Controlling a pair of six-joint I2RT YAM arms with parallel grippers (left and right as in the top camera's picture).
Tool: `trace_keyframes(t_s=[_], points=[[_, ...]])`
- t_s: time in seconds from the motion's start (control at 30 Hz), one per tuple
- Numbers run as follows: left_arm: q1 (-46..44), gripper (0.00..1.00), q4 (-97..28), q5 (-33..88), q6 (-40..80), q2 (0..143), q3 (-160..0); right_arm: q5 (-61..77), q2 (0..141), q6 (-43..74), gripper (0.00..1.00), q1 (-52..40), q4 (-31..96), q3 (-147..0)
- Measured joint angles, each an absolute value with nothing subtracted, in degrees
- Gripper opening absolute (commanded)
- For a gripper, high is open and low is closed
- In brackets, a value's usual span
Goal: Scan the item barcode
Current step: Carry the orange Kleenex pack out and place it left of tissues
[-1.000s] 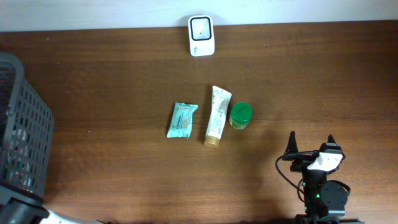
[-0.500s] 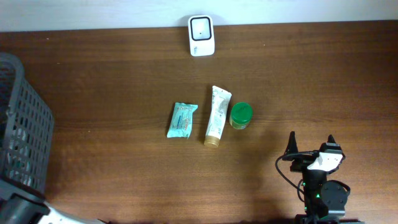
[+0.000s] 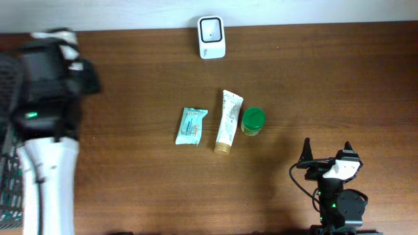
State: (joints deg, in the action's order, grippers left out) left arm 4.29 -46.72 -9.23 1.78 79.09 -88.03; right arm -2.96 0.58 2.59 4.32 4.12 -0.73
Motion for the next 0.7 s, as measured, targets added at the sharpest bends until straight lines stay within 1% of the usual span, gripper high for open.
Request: trace_keyframes(t_s=[0.07, 0.13, 0.23, 0.37, 0.4, 0.43, 0.67, 0.7], points=[[-4.7, 0.0, -48.8, -7.9, 1.7, 81.8, -85.0, -3.0, 0.6, 2.6, 0.98, 4.3, 4.1, -0.7], [-10.2, 0.0, -49.8, -7.3, 1.7, 86.9, -80.8, -3.0, 0.6, 2.6, 0.98, 4.3, 4.1, -0.7], [-15.0, 0.0, -49.8, -7.0, 1.7, 94.8, -75.7, -3.0, 0.6, 2.6, 0.98, 4.3, 4.1, -0.7], [-18.3, 0.0, -50.2, -6.8, 1.7, 101.6, -74.5, -3.0, 0.6, 2.6, 0.98, 4.3, 4.1, -0.7], [-18.8, 0.22, -50.2, -6.6, 1.7, 102.4, -74.4, -3.0, 0.6, 2.6, 0.99, 4.3, 4.1, -0.7], [-19.1, 0.38, -50.2, -6.2, 1.7, 103.1, -74.4, -3.0, 0.6, 2.6, 0.98, 4.3, 4.1, -0.7], [-19.2, 0.45, -50.6, -3.4, 1.9, 103.7, -75.6, -3.0, 0.6, 2.5, 0.98, 4.3, 4.1, -0.7], [-19.0, 0.47, -54.2, -3.2, 1.9, 104.0, -80.3, -3.0, 0.6, 2.6, 0.98, 4.3, 4.1, -0.7]])
